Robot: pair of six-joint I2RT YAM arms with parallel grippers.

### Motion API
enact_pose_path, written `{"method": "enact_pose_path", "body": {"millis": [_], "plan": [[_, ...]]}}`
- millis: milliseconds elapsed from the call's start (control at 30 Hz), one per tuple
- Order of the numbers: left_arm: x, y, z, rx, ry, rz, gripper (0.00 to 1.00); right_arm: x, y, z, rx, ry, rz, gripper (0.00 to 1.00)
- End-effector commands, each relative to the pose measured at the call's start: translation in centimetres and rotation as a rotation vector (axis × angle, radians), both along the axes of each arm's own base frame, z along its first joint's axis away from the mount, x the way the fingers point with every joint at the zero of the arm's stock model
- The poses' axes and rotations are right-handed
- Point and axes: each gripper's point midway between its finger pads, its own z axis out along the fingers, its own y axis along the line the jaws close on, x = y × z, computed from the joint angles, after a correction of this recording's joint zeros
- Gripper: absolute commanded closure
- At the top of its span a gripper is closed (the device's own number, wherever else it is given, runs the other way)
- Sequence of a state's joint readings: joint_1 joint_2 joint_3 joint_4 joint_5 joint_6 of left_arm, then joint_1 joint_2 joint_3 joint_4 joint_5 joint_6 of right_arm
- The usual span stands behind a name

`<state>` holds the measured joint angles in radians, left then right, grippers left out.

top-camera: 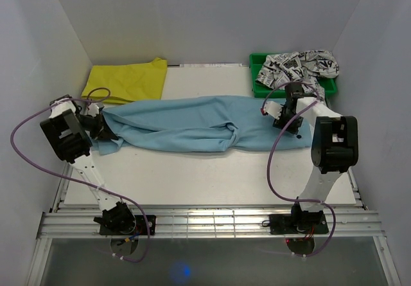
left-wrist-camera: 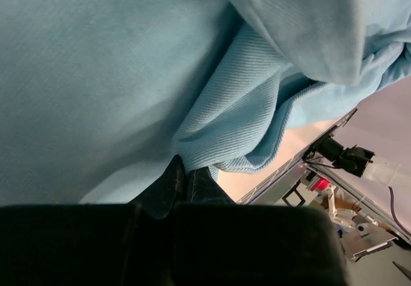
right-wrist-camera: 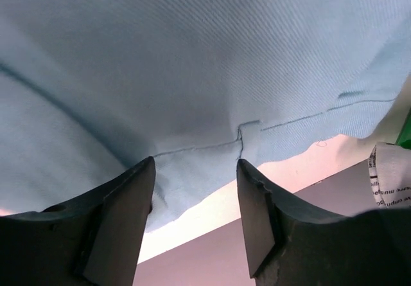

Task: Fold and stack the trousers
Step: Flatten the trousers out

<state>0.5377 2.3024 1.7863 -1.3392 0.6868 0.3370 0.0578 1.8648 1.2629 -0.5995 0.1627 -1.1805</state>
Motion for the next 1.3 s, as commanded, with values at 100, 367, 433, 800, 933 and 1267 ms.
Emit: {"method": "enact_pose_path", "body": {"millis": [100, 367, 433, 800, 933, 1267], "plan": [[-0.9, -1.4, 7.0, 0.027, -0.184, -0.071, 1.00, -3.2, 4.3, 8.6, 0.249, -0.049, 0.134, 0.32], [-1.6, -1.9, 8.6, 0.065, -0.230, -0.103, 1.00, -9.1, 4.4, 6.2, 0.235, 0.039, 0.295, 0.27], [-2.3, -2.2, 8.4, 0.063, -0.218, -0.109, 1.00, -9.7, 4.4, 4.4, 0.239, 0.071, 0.285, 0.27], [-5.6, -2.1, 9.2, 0.182, -0.246, -0.207, 1.00, -8.1, 3.1, 0.4, 0.152, 0.045, 0.310, 0.52], [-8.0, -1.4, 10.2, 0.320, -0.347, -0.374, 1.00, -8.0, 2.7, 2.3, 0.168, 0.032, 0.337, 0.92], [-11.1, -0.6, 11.9, 0.508, -0.512, -0.637, 1.00, -4.1, 0.5, 10.4, 0.280, -0.045, 0.318, 0.92]]}}
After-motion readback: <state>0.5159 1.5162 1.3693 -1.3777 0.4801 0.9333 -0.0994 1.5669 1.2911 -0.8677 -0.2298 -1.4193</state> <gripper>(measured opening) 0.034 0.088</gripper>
